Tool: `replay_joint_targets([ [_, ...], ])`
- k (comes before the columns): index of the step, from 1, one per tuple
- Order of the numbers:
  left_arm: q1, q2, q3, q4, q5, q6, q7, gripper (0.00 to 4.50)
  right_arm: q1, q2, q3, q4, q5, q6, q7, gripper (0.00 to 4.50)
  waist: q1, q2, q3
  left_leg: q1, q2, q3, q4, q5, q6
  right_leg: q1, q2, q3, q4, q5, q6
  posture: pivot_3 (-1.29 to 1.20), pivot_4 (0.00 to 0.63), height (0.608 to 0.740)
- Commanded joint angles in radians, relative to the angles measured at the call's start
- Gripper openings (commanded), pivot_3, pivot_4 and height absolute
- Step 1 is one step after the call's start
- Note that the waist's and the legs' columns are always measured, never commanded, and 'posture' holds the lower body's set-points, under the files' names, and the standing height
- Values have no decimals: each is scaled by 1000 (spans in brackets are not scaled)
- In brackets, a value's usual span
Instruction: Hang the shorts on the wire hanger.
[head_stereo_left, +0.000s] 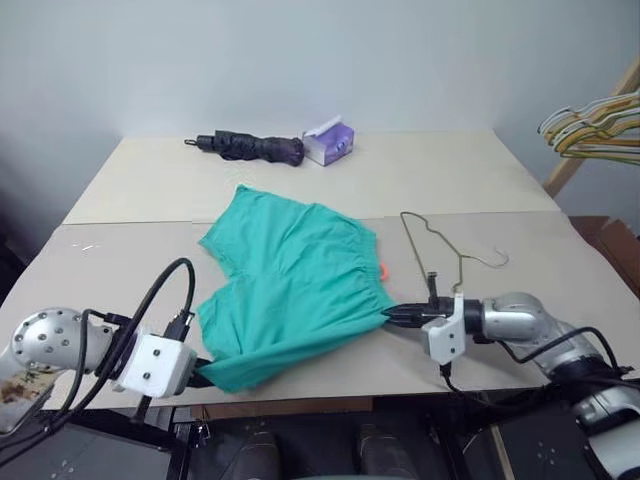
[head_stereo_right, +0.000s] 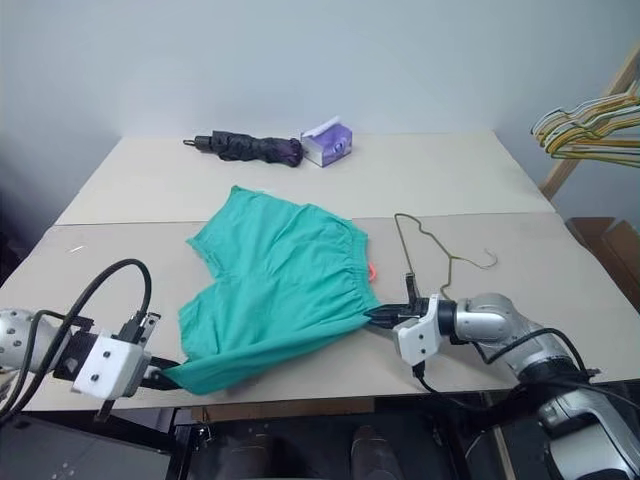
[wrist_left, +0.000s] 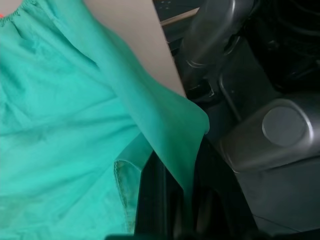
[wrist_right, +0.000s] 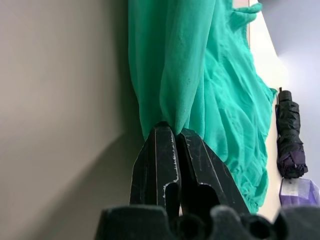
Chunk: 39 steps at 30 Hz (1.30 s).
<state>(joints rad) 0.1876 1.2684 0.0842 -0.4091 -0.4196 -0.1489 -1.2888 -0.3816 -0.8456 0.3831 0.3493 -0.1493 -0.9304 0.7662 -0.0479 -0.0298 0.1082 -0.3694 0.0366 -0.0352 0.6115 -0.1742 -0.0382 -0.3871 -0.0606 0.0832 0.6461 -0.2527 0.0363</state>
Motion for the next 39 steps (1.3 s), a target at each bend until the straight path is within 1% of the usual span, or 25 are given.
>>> replay_joint_targets([
  [1, -6, -13, 45, -22, -19, 29, -21, 491, 50, -48, -34, -135, 102, 109, 67, 757, 3, 0, 0, 0, 0, 1, 0, 0, 0, 0, 0, 1, 0, 0, 0, 4, 108, 740],
  [2, -12, -15, 49, -18, -22, 29, -35, 684, 66, -57, -36, -163, 121, 135, 84, 1044, 4, -1, 1, 0, 0, 2, 0, 0, 1, -1, 0, 2, 0, 0, 1, 4, 108, 740],
  [5, -41, -12, 88, 2, -73, 62, -79, 1625, 128, -89, -75, -254, 179, 220, 104, 2072, 6, -2, 3, 0, 0, 3, 0, -1, 1, -1, 0, 3, 0, -1, 1, 12, 111, 740],
  [9, -141, -5, 151, 58, -202, 197, -116, 2887, 208, -151, -160, -344, 287, 362, 144, 3448, 10, -3, 7, 0, 1, 4, 1, -1, 1, -2, 0, 3, 0, -1, 1, 17, 112, 740],
  [11, -202, -19, 174, 89, -250, 250, -117, 3523, 238, -167, -211, -369, 333, 438, 148, 4150, 11, -4, 8, 0, 1, 4, 1, -1, 1, -2, 0, 3, 0, -1, 1, 17, 112, 740],
  [12, -237, -28, 178, 104, -270, 280, -110, 3816, 251, -166, -239, -380, 352, 479, 139, 4457, 11, -5, 8, 0, 1, 4, 1, -1, 1, -2, 0, 3, 0, -1, 1, 15, 111, 740],
  [13, -281, -37, 177, 122, -292, 314, -99, 4174, 258, -159, -270, -396, 373, 543, 120, 4500, 11, -5, 8, 0, 1, 4, 1, -1, 1, -2, 0, 3, 0, -1, 1, 15, 111, 740],
  [14, -321, -49, 176, 135, -319, 353, -84, 4435, 264, -155, -298, -413, 395, 616, 104, 4500, 11, -5, 9, 0, 1, 4, 1, -1, 1, -2, 1, 3, 0, -1, 1, 7, 111, 740],
  [16, -404, -79, 172, 150, -383, 445, -43, 4435, 266, -135, -350, -432, 396, 788, 27, 4500, 9, -6, 9, -1, 1, 4, 1, -2, 1, -3, 1, 3, 0, -1, 1, -1, 111, 740],
  [19, -476, -132, 153, 148, -398, 508, -6, 4435, 256, -107, -376, -452, 333, 1003, -71, 4500, 4, -6, 10, -2, 1, 4, 1, -2, 0, -4, 1, 3, 0, -1, 2, -16, 111, 740],
  [21, -514, -187, 120, 131, -392, 532, 31, 4435, 243, -86, -372, -462, 301, 1181, -131, 4500, 5, -7, 10, -2, 0, 4, 1, -2, 0, -4, 1, 4, 0, -1, 2, -21, 110, 740],
  [24, -549, -253, 83, 114, -364, 550, 69, 4435, 217, -59, -356, -484, 280, 1377, -165, 4500, 4, -7, 10, -4, 0, 4, 1, -2, 0, -6, 1, 4, 0, -1, 3, -37, 109, 740],
  [26, -574, -307, 51, 108, -355, 566, 101, 4435, 165, -25, -327, -462, 264, 1533, -187, 4500, 0, -7, 10, -8, 0, 4, 2, -2, 0, -9, 1, 5, 0, 0, 4, -51, 106, 740],
  [29, -607, -365, 14, 103, -338, 593, 141, 4435, 80, 27, -288, -391, 235, 1690, -215, 4500, -9, -7, 10, -16, 0, 4, 5, -2, 0, -15, 2, 6, 0, 4, 8, -52, 104, 740],
  [32, -627, -397, -4, 105, -321, 603, 150, 4472, 35, 56, -278, -366, 234, 1775, -207, 3961, -16, -8, 10, -17, 0, 4, 6, -2, 0, -16, 2, 6, 0, 7, 13, -53, 105, 740],
  [37, -644, -423, -8, 112, -304, 606, 152, 4472, -12, 82, -309, -365, 267, 1920, -199, 2278, -19, -8, 10, -19, 0, 4, 6, -3, 0, -16, 2, 6, -2, 7, 14, -51, 106, 740],
  [39, -656, -439, -10, 122, -295, 607, 161, 4472, -18, 84, -317, -366, 273, 1941, -198, 1599, -16, -8, 10, -19, 0, 4, 6, -3, 0, -16, 2, 6, -2, 7, 14, -48, 107, 740],
])
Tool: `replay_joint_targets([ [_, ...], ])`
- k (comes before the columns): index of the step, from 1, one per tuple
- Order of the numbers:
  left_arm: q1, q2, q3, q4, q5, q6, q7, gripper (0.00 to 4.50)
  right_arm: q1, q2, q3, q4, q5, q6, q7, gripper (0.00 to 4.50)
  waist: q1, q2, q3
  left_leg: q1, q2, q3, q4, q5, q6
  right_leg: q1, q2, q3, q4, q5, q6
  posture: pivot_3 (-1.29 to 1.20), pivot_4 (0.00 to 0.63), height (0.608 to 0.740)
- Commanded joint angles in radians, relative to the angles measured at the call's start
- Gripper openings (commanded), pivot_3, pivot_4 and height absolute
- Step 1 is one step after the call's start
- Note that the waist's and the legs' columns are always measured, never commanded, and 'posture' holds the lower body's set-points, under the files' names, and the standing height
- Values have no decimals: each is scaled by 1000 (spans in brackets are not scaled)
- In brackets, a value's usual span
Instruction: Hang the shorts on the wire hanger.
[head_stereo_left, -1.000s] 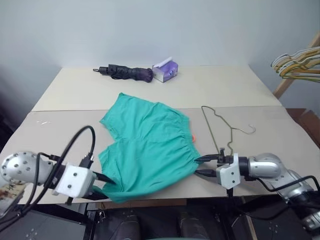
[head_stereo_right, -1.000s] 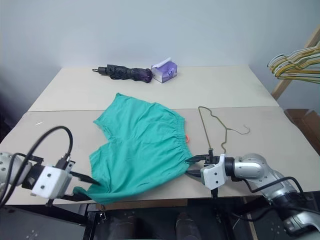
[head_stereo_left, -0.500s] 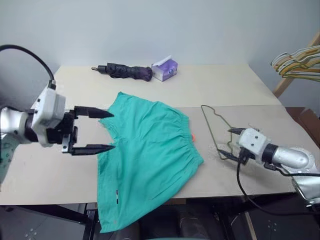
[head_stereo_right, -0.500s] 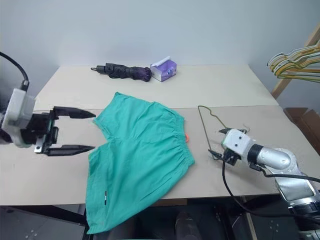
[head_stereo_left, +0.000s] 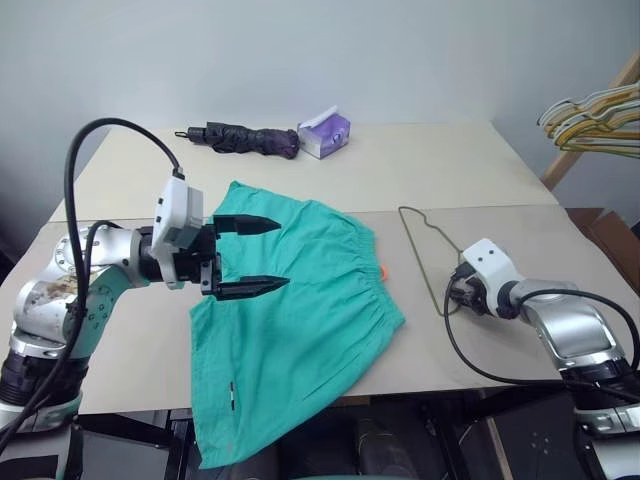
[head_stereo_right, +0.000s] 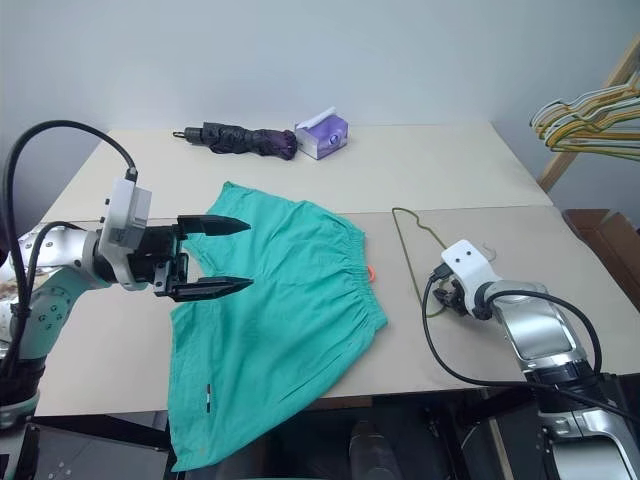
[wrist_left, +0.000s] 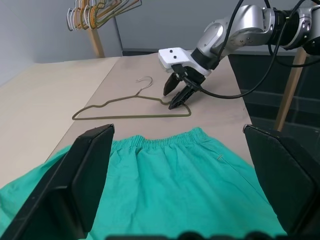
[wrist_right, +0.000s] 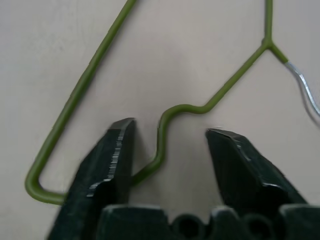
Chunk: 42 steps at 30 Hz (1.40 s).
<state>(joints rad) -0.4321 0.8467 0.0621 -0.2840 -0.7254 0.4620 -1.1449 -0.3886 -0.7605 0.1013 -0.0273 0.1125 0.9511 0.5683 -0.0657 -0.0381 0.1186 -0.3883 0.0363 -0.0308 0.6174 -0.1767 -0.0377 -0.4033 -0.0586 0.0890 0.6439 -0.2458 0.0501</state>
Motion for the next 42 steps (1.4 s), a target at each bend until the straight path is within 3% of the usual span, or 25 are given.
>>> replay_joint_targets([
  [1, -46, -28, 9, 4, 14, -2, 24, 4472, -10, -2, -38, 10, 12, 62, -1, 1265, 4, 0, 0, 0, 0, 0, 0, 0, 0, 0, 0, 0, 0, 0, 0, -48, 107, 740],
  [5, -88, -65, -10, 28, 30, 21, 46, 4472, -27, -7, -48, 11, 12, 47, -6, 34, 4, 0, 0, -1, -1, 0, 0, 0, 0, 0, 0, 0, -1, 0, 0, -48, 102, 740],
  [10, -157, -93, -42, 76, 52, 71, 68, 4472, -44, -51, -32, 15, -69, -183, -24, 34, -3, 0, 0, -2, -1, 0, 0, 0, 0, -1, 0, 0, -1, 1, 2, -55, 91, 740],
  [14, -264, -120, -71, 173, 84, 97, 69, 4472, -31, -195, 46, 100, -297, -872, -101, 34, -6, 0, 1, -3, -1, 0, 0, 0, 0, -3, 0, 1, -2, 1, 3, -63, 85, 740],
  [17, -351, -140, -89, 264, 119, 106, 69, 4472, -97, -282, 107, 226, -448, -1285, -165, 34, -13, 0, 1, -3, -1, 1, 0, 0, 0, -3, -1, 1, -3, 1, 3, -84, 71, 740],
  [22, -482, -165, -119, 417, 173, 143, 47, 4472, -316, -345, 235, 454, -825, -1731, -439, 34, -44, 0, 0, -4, -2, 1, 0, 0, 0, -4, -1, 2, -3, 1, 3, -100, 59, 740],
  [29, -576, -162, -222, 550, 251, 202, -82, 4472, -531, -298, 317, 615, -1091, -1894, -731, 34, -88, 0, 0, -5, -3, 1, -2, 0, 0, -6, -1, 4, -2, 1, 4, -104, 46, 740],
  [33, -564, -146, -325, 570, 365, 141, -143, 4472, -575, -275, 321, 641, -1120, -1917, -778, 34, -109, 0, 0, -5, -3, 1, -2, 0, 0, -6, -1, 4, -2, 1, 4, -103, 41, 740],
  [40, -558, -202, -375, 628, 476, 102, -123, 4472, -598, -268, 313, 641, -1118, -1939, -787, 34, -117, 0, 0, -4, -3, 1, -1, 0, 0, -5, -1, 5, 0, 2, 4, -103, 37, 740],
  [42, -557, -214, -373, 632, 482, 105, -132, 4078, -608, -266, 310, 647, -1114, -1944, -785, 0, -120, 0, 0, -4, -3, 1, -1, 0, 0, -5, -1, 6, 1, 2, 4, -104, 37, 740],
])
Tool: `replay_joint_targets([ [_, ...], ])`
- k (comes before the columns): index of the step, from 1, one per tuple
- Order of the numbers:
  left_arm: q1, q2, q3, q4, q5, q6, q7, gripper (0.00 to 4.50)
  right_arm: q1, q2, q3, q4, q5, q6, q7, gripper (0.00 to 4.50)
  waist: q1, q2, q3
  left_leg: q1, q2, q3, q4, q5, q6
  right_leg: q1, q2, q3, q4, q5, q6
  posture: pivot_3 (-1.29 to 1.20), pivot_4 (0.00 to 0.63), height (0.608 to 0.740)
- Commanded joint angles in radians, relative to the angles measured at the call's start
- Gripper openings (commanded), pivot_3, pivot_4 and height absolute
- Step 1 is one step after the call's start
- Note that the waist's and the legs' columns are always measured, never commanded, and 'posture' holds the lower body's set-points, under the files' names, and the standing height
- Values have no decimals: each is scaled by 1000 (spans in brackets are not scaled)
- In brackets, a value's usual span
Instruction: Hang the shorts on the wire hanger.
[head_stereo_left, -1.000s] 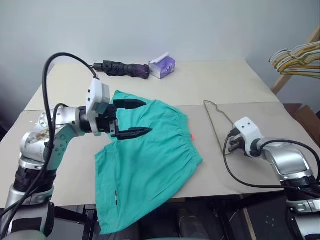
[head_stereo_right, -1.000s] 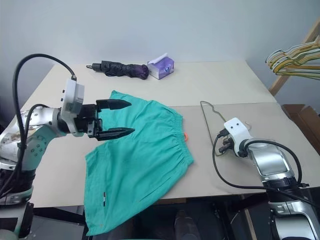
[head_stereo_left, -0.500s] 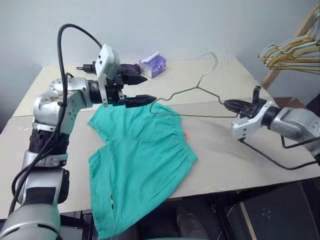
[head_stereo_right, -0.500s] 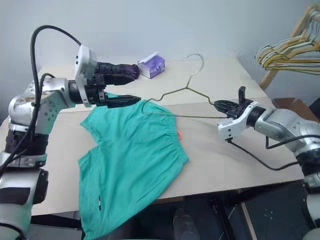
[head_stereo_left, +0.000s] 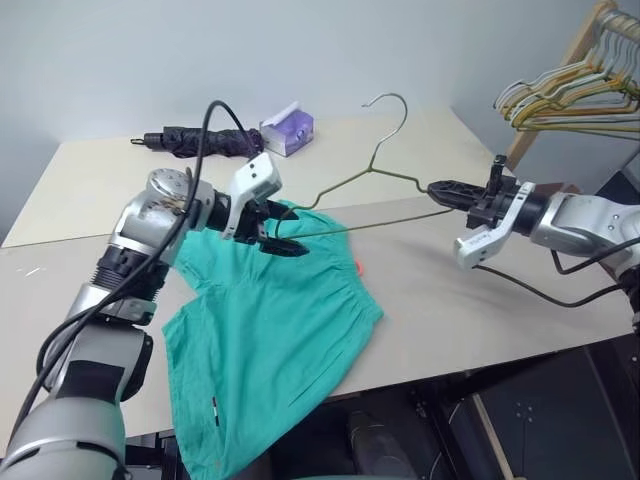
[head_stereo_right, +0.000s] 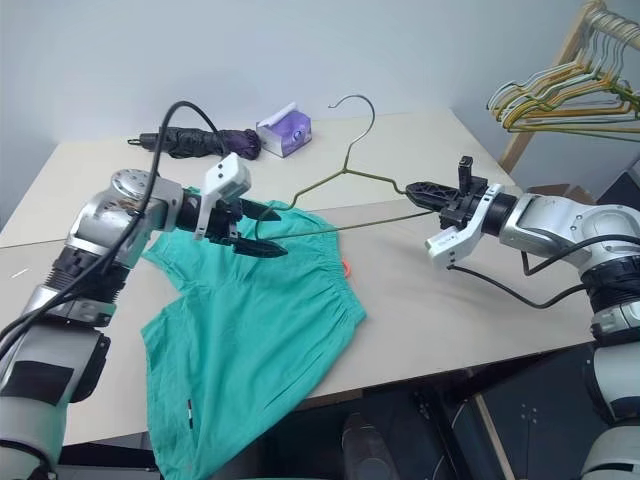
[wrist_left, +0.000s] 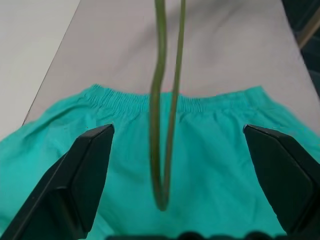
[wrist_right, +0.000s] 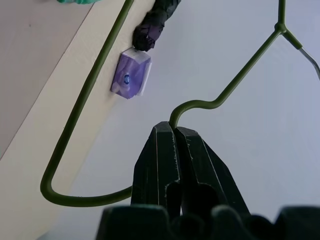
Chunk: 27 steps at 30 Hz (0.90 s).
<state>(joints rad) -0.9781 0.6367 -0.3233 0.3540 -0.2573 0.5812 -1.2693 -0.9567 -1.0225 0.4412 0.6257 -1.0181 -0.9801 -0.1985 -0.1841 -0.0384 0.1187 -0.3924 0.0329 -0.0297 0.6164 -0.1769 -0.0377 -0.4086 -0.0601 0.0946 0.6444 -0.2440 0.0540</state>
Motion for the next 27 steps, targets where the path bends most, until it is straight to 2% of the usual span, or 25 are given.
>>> replay_joint_targets([
  [1, -7, -7, 13, -9, 16, -17, -13, 3857, -45, -5, -30, -3, 17, -15, -19, 0, -2, 0, 0, 0, 0, 0, 0, 0, 0, 0, 0, 0, 0, 0, 0, -105, 37, 740],
  [4, 2, -12, 17, -12, 27, -26, -19, 2968, -53, -6, -32, -1, 21, -18, -18, 0, -3, 0, 0, 1, 0, 0, 0, 0, 0, 0, 0, 0, 1, 0, 0, -106, 36, 740],
  [12, 5, -19, 35, 7, 41, -33, -9, 218, -59, -9, -40, 0, 34, -31, -12, 0, -8, 0, 0, 1, 0, 0, 0, 0, 0, 0, 0, 1, 2, 0, 0, -108, 34, 740],
  [13, 5, -20, 39, 8, 40, -32, -9, 8, -59, -8, -42, 1, 38, -33, -12, 0, -9, 0, 0, 1, 0, 0, 0, 0, 0, 0, 0, 1, 2, 0, 0, -107, 35, 740],
  [17, 8, -17, 50, 1, 37, -30, -14, 8, -60, -6, -39, 2, 61, -63, 1, 0, -16, 0, 0, 1, 0, 0, 0, 0, 0, 0, 0, 1, 2, 1, -1, -103, 36, 740],
  [20, 27, 3, 61, -26, 29, -30, -34, 0, -57, -4, -34, 14, 125, -119, 57, 751, -22, 0, 0, 1, 0, 0, 0, 0, 0, 1, 0, 1, 2, 1, -1, -98, 40, 740],
  [23, 45, 19, 71, -45, 33, -30, -40, 0, -51, -1, -28, 28, 228, -193, 137, 1748, -30, 0, 0, 3, 0, 0, 0, 0, 0, 2, 0, 1, 2, 1, -1, -83, 45, 740],
  [25, 56, 33, 77, -51, 40, -29, -33, 0, -44, -2, -10, 38, 350, -242, 234, 2480, -30, 0, 0, 3, 0, 0, 0, 0, 0, 3, 0, 1, 2, 1, -1, -76, 50, 740],
  [27, 72, 47, 88, -62, 44, -39, -21, 0, 5, -9, 29, -2, 648, -175, 454, 3195, -31, 0, 0, 5, 0, 0, 0, 0, 0, 5, 0, 1, 2, 1, -1, -67, 52, 740],
])
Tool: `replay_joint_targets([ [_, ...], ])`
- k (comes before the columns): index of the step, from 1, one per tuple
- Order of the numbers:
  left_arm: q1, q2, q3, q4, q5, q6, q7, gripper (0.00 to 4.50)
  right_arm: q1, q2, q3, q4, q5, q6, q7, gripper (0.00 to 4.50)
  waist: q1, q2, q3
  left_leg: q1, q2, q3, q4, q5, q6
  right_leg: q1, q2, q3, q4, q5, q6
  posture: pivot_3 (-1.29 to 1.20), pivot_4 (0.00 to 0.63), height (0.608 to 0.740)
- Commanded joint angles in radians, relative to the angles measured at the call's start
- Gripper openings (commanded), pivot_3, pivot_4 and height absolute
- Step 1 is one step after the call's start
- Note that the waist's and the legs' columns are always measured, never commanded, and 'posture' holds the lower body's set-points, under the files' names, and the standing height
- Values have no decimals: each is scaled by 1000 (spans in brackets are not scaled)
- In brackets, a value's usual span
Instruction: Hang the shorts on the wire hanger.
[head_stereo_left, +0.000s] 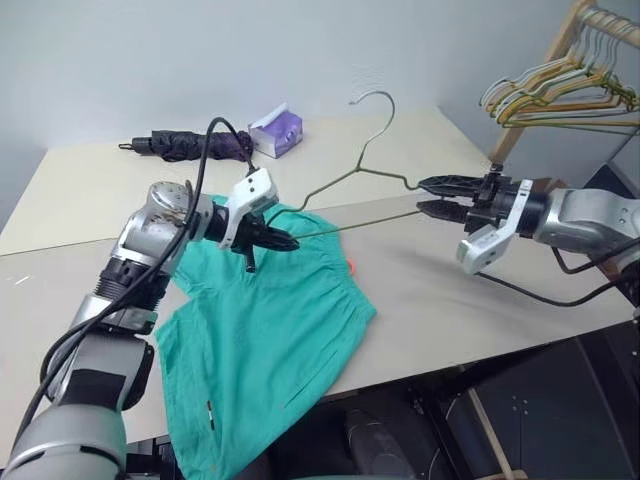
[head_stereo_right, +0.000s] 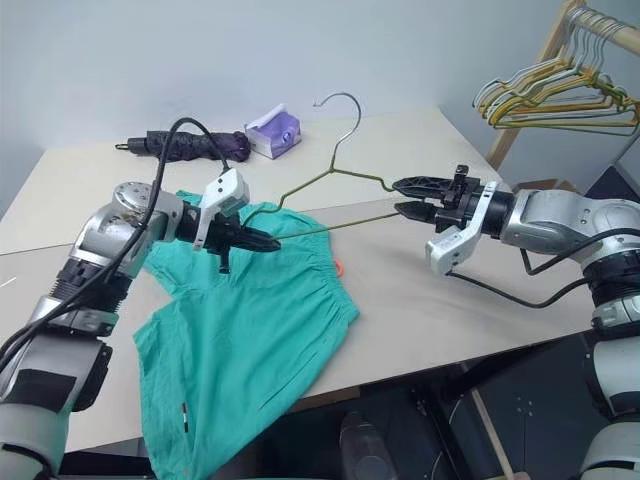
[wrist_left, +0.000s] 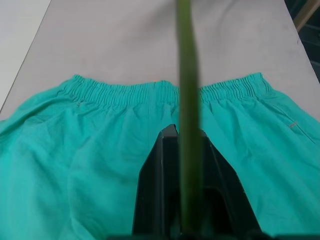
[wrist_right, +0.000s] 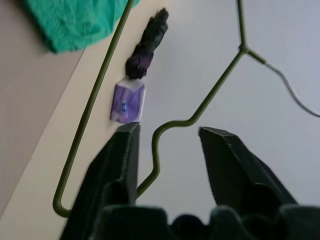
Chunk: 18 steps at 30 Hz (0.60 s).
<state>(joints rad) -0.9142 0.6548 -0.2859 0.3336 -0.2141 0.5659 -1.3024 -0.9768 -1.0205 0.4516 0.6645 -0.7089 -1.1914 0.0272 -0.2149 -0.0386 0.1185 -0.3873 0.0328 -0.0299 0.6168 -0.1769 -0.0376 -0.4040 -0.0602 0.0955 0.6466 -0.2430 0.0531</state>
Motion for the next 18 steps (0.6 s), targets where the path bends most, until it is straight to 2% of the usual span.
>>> replay_joint_targets([
  [1, 19, 36, 54, -51, 7, -36, 18, 0, 75, -21, 26, -123, 557, 159, 386, 3580, 0, 0, 0, 1, 0, 0, 0, 0, 0, 2, 0, 0, 0, -1, 1, -62, 54, 740],
  [2, 26, 39, 57, -58, 11, -44, 23, 0, 110, -28, 26, -185, 713, 252, 506, 3896, 1, -1, 0, 2, 0, 0, 0, 0, 0, 3, 0, 0, 0, -1, 1, -57, 56, 740],
  [4, 54, 54, 52, -80, 37, -105, 27, 0, 162, -44, -22, -344, 1010, 571, 751, 4438, 6, -1, 0, 3, 0, -1, 1, 0, 0, 6, 0, -1, -1, -1, 1, -52, 57, 740],
  [6, 83, 70, 46, -100, 61, -185, 23, 0, 159, -61, -63, -412, 1146, 812, 928, 4438, 9, 0, 0, 4, 0, -1, 3, -1, 1, 8, 0, 0, 0, 0, 2, -37, 61, 740],
  [9, 104, 79, 55, -125, 56, -221, -3, 0, 117, -52, -83, -407, 1145, 1026, 1065, 4438, 27, 0, 0, 3, 1, -2, 10, -3, 6, 9, 1, -2, 1, 0, 2, -23, 59, 740],
  [11, 113, 80, 58, -144, 53, -228, -6, 0, 89, -19, -89, -376, 1094, 1102, 1095, 4438, 43, 0, 0, 4, 1, -1, 11, -3, 6, 9, 1, -2, 1, 0, 3, -9, 59, 740],
  [14, 125, 83, 58, -166, 55, -234, -4, 0, 45, 20, -90, -347, 1057, 1197, 1195, 4438, 64, 0, 0, 3, 1, 0, 11, -4, 6, 8, 1, -1, 0, 0, 3, 1, 59, 740],
  [18, 133, 92, 59, -178, 56, -248, -14, 0, 7, 68, -92, -323, 996, 1266, 1289, 4438, 91, 0, 0, -6, 1, 1, 12, -5, 8, -2, 1, -1, 1, 1, 3, 16, 58, 740],
])
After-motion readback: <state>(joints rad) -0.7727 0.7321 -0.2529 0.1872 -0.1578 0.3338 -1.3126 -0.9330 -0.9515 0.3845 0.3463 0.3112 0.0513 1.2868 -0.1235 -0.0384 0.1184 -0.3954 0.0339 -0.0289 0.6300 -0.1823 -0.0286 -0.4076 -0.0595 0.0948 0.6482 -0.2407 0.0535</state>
